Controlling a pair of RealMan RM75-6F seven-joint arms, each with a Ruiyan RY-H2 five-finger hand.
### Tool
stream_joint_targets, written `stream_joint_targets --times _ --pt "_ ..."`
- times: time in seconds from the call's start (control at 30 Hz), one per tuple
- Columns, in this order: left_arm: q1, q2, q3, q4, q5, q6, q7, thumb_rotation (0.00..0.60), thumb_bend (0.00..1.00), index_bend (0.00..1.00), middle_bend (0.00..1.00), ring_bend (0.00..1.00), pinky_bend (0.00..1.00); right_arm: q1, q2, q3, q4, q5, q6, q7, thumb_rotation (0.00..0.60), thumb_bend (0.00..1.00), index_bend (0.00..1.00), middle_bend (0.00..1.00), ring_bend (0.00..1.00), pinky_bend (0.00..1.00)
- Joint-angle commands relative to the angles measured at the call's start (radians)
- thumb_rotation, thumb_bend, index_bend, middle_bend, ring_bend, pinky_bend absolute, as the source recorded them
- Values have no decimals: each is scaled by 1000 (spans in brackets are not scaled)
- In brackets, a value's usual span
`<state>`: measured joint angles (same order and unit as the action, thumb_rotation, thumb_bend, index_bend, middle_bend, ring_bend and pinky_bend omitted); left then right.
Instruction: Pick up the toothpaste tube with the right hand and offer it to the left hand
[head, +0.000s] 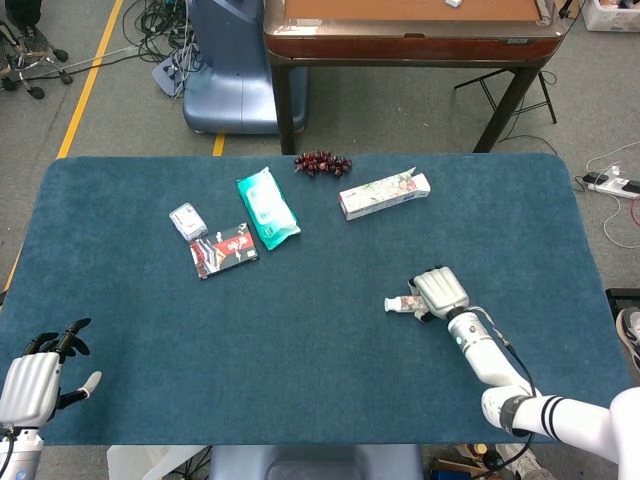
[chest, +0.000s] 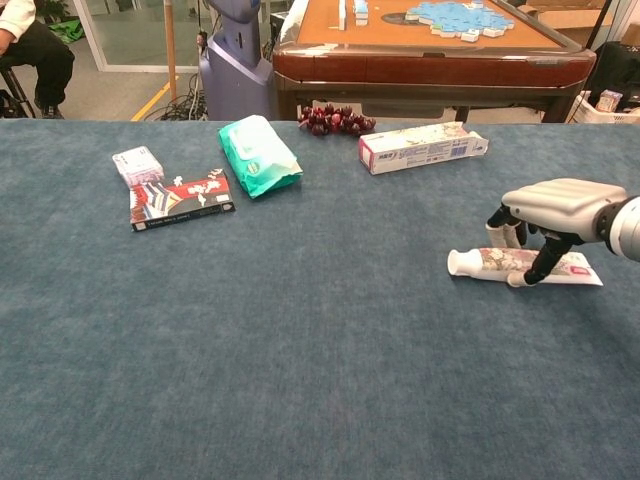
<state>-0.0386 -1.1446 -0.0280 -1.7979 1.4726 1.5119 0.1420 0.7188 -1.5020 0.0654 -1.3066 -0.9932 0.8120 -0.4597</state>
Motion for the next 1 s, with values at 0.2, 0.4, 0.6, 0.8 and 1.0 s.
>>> stream_joint_targets --times 0.2,0.4,0.6,0.8,1.0 --pt "-5 13 -2 -7 12 0 -4 600 216 155 458 420 175 32 22 11 -32 17 -29 -28 600 823 707 652 551 424" --pt "-20 36 -8 -21 27 -11 -11 600 216 155 458 420 175 58 46 24 -66 55 -51 -41 600 877 770 697 619 484" --pt "-30 50 -12 -36 36 -16 -9 600 216 155 458 420 175 77 68 27 -98 80 -61 -46 600 896 786 708 643 528" --pt "-33 55 -13 -45 34 -16 -7 600 217 154 458 420 175 91 93 27 -139 91 -72 -32 600 911 798 716 654 548" --pt "-35 60 -12 -53 36 -17 -3 600 216 155 457 420 175 99 110 26 -164 89 -73 -13 600 922 812 726 672 565"
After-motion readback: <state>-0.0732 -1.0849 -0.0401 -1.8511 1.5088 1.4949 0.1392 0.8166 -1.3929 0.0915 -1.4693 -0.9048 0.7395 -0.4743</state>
